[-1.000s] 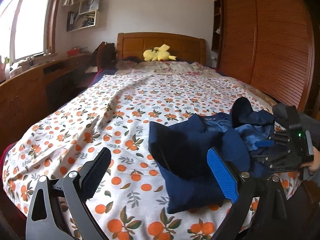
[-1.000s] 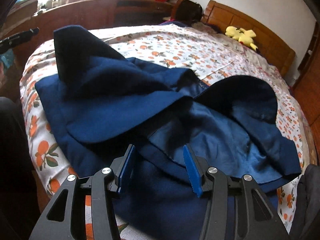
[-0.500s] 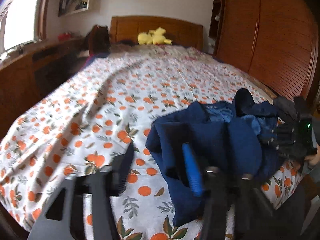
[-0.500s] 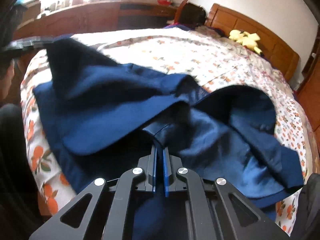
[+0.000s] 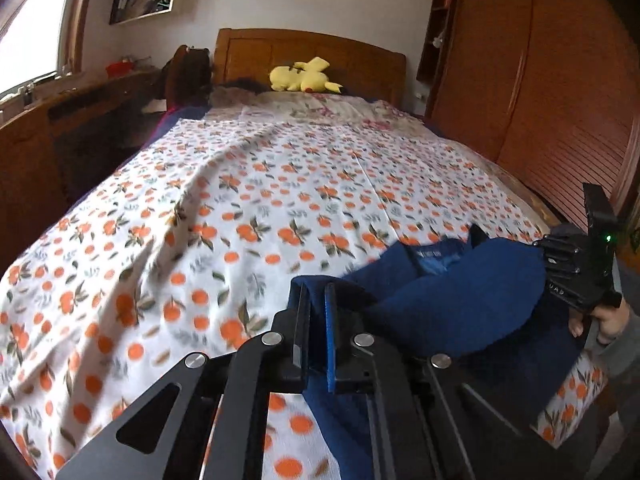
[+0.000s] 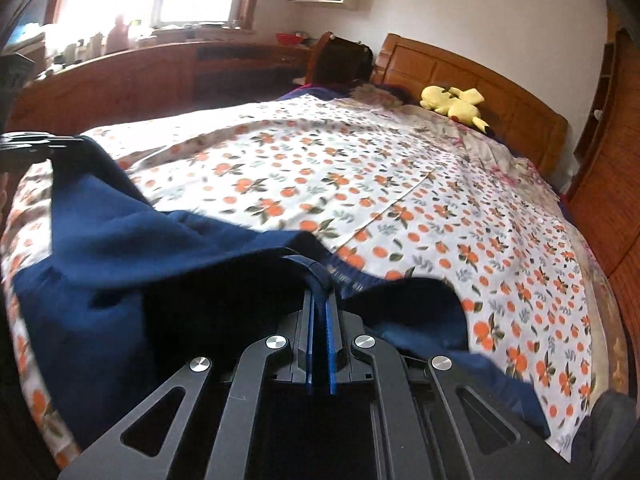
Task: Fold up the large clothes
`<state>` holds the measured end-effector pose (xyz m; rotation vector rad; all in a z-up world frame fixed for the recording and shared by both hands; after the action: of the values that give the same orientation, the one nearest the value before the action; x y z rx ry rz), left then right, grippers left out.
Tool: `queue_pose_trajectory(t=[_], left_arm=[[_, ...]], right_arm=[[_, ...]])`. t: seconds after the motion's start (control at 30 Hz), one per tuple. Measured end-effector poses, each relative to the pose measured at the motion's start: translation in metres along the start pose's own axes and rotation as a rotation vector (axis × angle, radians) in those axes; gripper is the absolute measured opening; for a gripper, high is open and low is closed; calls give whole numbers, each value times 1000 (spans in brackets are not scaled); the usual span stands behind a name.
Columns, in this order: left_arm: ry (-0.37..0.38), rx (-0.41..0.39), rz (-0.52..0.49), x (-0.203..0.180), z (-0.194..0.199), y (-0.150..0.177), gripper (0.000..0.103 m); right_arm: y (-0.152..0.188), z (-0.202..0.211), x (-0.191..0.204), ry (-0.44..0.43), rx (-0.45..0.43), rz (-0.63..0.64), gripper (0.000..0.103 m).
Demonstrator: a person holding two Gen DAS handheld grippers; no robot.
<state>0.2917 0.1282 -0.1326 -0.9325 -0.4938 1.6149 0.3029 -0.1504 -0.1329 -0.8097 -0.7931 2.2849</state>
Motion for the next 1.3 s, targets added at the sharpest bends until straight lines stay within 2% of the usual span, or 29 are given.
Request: queue_pose_trajectory(t=[0.1,0.2,0.23,0.5,0.67,0.7,0.73,0.77,0.87,0.97,1.03,1.17,1.23,1.3], left_arm=[[2,-13,28,6,-6,-9,15],[-24,-53,22,10,-4,-9,45],[-30,-62,22,12,-4,-9,49],[5,-47,32,21,-13,-1,49],[23,-36,7,12,-17,7,50],[23,-37,-3,9,-16,8,52],[20,-39,-16,7,-16,10,53],[16,-42,-26,5,-16,11,55],[11,-40,-29,7,-16,14,56],[1,-45,-24,12,-14,14,57],[-14,-59,-27,16,-11,13,69],[-42,-82,-31,25,-4,12,82],[-44,-92,-27,30,0,11,91],[-53,-105,-22,35,4,9,94]], right_arm=[[-7,-17,-8,24,8,4,4],[-16,-35,-18,44,25,-4,4],[-18,-40,-20,49,31,-1,4],[-37,-82,-20,109,83,52,4],[-45,-101,-21,133,126,41,8],[-46,-101,-20,138,130,44,16],[-46,-99,-20,154,129,43,30],[-47,-96,-21,168,126,38,36],[-46,-82,-24,174,119,27,42],[-41,-60,-21,162,103,21,42],[-42,-46,-11,139,85,31,42],[-52,-25,22,85,37,58,42],[-58,-19,44,35,16,75,43],[-64,-19,64,-25,7,84,43]])
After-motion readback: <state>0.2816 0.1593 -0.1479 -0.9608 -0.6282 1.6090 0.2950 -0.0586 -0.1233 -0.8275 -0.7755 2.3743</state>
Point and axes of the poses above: each gripper's, at about its wrist camera, not at the fingertips, and z roughly against the way its jaws point, x to its left, y to its underside, the point moved 2 cm from there along -z, roughly the way its jaws point, and after that the axes turned 12 degrees about z, right-handed, at the moved point
